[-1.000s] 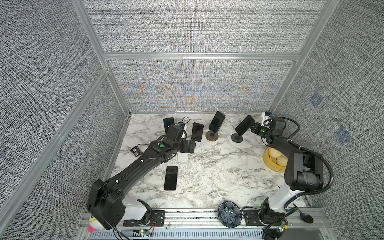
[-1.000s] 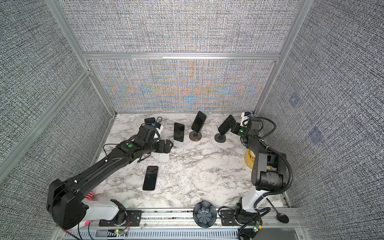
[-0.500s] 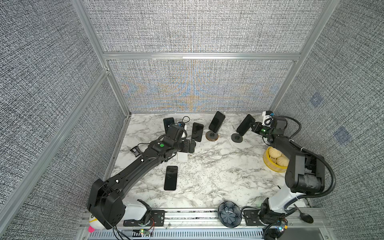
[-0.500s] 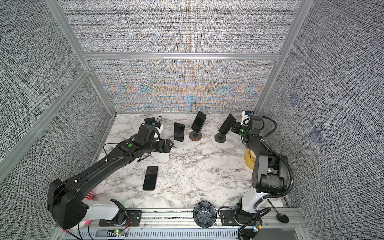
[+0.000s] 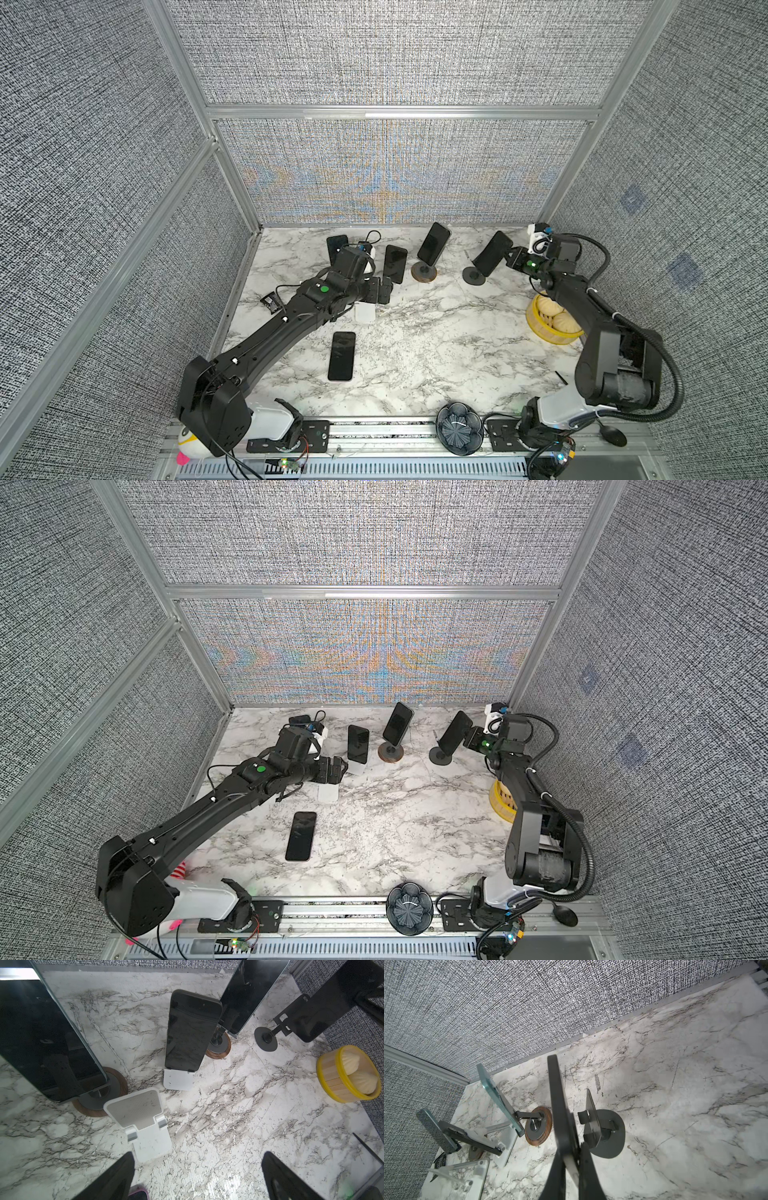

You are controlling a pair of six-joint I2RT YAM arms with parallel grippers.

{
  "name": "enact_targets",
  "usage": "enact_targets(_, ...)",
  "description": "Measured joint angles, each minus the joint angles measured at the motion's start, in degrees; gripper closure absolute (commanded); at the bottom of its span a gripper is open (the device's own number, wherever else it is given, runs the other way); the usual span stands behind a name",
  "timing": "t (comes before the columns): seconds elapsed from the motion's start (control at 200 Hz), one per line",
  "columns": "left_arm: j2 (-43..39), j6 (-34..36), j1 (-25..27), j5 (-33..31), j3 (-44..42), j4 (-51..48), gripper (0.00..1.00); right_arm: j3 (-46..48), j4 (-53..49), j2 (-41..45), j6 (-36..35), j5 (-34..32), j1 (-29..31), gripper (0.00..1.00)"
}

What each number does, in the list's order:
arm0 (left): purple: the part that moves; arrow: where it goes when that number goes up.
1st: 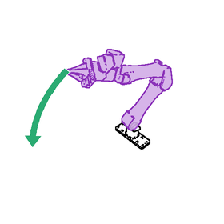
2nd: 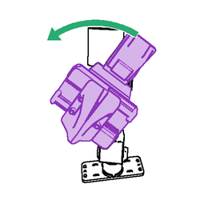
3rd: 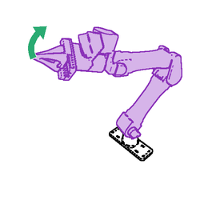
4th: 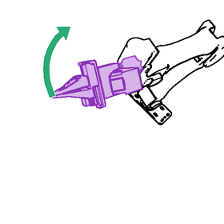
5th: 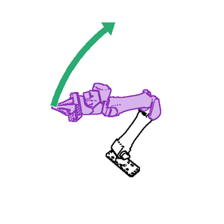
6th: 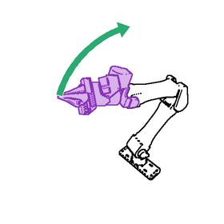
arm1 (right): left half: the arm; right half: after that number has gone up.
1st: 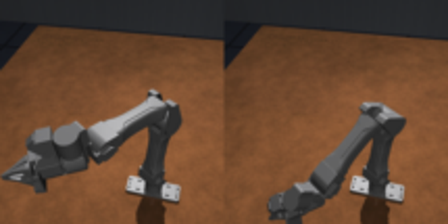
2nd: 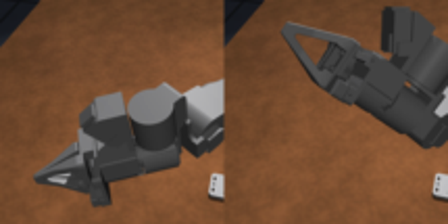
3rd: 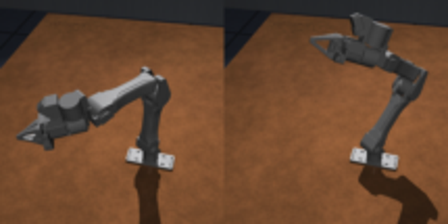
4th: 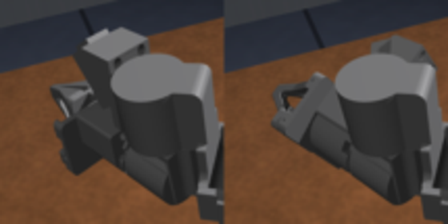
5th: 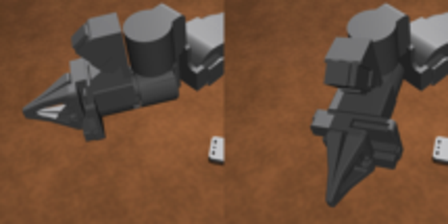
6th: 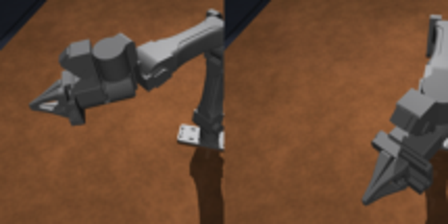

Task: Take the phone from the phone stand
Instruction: 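Close the right gripper on the black phone and lift it off the stand, then carry the black phone toward the left gripper while the left gripper reaches to it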

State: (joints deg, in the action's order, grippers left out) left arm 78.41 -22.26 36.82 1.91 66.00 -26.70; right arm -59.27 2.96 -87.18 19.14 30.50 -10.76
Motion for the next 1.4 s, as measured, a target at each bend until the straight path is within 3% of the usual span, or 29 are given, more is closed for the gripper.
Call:
enact_targets(0.285, 0.3, 1.4, 4.7, -2.4, -1.3, 5.4, 0.02, 1.7, -6.8, 8.6, 0.1, 3.0, 2.5, 1.0)
enact_targets(0.58, 12.1, 12.2, 15.1, -0.8, 5.0, 13.6, 0.02, 2.0, -16.6, 16.2, 1.3, 3.8, 9.6, 1.0)
enact_targets(0.89, 20.0, 17.4, 17.5, 3.9, 11.5, 16.7, 0.02, 4.6, -22.9, 20.8, 4.8, 5.1, 15.5, 1.0)
enact_targets(1.4, 23.1, 12.5, 17.6, 5.6, 10.7, 19.7, 0.02, 10.1, -18.7, 24.4, 10.3, 3.4, 22.6, 1.0)
